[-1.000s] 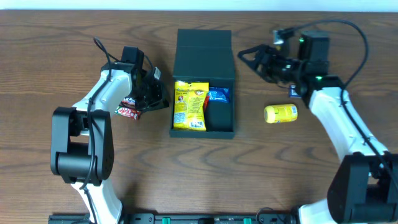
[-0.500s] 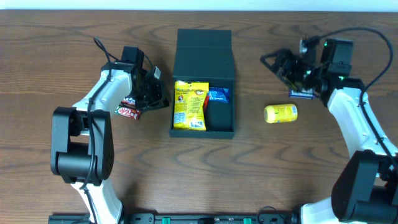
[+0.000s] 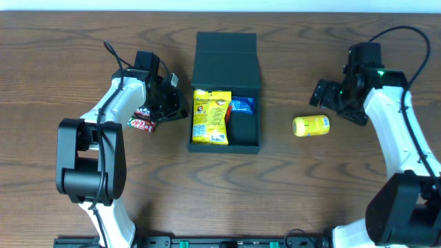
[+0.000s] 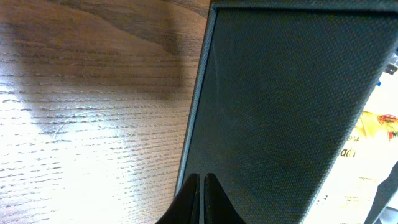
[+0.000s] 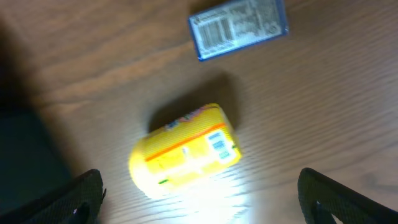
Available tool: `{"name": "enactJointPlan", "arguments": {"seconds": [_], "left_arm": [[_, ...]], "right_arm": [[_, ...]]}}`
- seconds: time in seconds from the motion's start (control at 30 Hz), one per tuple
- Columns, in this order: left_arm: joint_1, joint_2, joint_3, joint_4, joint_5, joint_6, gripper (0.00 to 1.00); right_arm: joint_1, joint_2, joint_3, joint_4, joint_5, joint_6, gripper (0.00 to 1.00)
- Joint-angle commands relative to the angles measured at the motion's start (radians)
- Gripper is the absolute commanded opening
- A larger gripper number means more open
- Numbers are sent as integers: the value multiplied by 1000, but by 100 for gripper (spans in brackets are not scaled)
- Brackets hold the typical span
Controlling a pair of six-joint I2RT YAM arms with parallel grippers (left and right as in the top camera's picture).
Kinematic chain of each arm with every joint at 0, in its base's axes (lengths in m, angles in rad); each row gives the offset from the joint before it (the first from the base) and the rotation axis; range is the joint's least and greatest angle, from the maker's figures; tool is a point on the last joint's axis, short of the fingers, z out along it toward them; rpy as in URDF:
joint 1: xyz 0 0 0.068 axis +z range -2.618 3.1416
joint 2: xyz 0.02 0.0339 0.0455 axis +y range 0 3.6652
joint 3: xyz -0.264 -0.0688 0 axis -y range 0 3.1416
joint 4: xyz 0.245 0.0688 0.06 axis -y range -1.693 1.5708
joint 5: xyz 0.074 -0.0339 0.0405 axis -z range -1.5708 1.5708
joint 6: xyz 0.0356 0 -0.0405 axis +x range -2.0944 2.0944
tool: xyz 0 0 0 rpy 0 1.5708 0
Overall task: Pack container
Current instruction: 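Lift the right gripper out and move it to the yellow tube, then grasp the yellow candy tube with the right gripper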
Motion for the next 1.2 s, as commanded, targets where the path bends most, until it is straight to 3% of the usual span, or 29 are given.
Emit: {"name": "enactJointPlan", "arguments": {"seconds": [0.0, 0.47, 0.67, 0.77, 0.83, 0.9, 1.17], "left_arm": [[2, 4, -4, 3, -4, -4, 6], [2, 4, -4, 3, -4, -4, 6], [2, 4, -4, 3, -4, -3, 6], [2, 4, -4, 3, -4, -3, 6], [2, 4, -4, 3, -4, -3, 6], [2, 4, -4, 3, -4, -3, 6], [2, 4, -4, 3, -7, -3, 6]], "right_arm": [[26, -1, -49, 21, 72, -71, 99], [43, 12, -159, 109, -85, -376, 99], [48, 38, -160, 114, -84, -390, 99], [44, 37, -158, 113, -93, -192, 99], [35, 37, -158, 97, -155, 89, 99], [33, 37, -158, 92, -245, 274, 99], [45, 37, -158, 95, -211, 643, 99]]}}
